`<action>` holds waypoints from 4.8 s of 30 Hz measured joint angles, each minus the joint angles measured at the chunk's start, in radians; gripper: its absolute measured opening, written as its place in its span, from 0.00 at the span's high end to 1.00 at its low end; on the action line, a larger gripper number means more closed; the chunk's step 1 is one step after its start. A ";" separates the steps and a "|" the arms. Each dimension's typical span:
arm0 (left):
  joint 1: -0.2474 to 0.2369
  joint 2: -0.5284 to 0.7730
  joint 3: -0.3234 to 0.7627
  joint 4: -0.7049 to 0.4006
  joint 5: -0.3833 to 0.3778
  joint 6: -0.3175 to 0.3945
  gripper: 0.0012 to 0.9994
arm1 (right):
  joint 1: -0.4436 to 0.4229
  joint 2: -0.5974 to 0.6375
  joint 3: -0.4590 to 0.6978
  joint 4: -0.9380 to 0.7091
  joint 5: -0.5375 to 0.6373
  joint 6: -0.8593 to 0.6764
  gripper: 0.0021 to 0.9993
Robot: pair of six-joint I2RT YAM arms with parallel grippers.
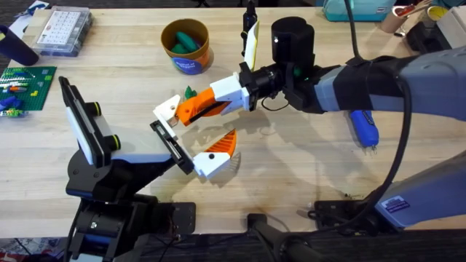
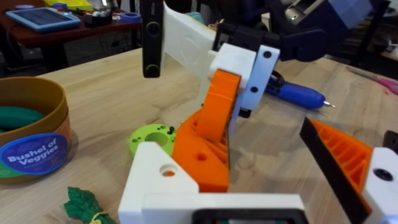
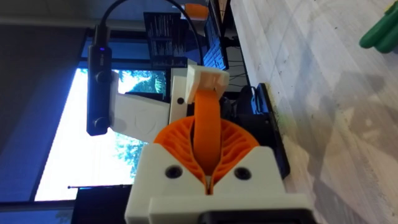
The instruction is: Pick up the gripper from the table and insert it into the empty holder that is missing its gripper. Then pick up a screw, insert it into the mounting hole, and use the screwdriver to tighten it. Finally, clean up the table by picking up the vegetable and placing it into the bucket.
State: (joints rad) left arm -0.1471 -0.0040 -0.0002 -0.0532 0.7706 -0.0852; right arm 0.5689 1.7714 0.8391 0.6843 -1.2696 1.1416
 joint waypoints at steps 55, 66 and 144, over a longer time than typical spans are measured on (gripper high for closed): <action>0.010 0.015 0.005 -0.014 0.023 -0.043 0.01 | 0.033 0.048 0.019 0.058 0.064 0.114 0.99; 0.013 0.015 0.005 -0.015 0.022 -0.048 0.01 | 0.058 0.071 0.037 0.068 0.077 0.112 0.99; 0.002 0.004 0.006 -0.022 0.123 -0.013 0.01 | -0.079 0.042 -0.071 0.155 -0.134 0.120 0.00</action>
State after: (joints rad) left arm -0.1455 0.0005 0.0055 -0.0750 0.8936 -0.0981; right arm 0.4896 1.8133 0.7685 0.8391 -1.4040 1.2615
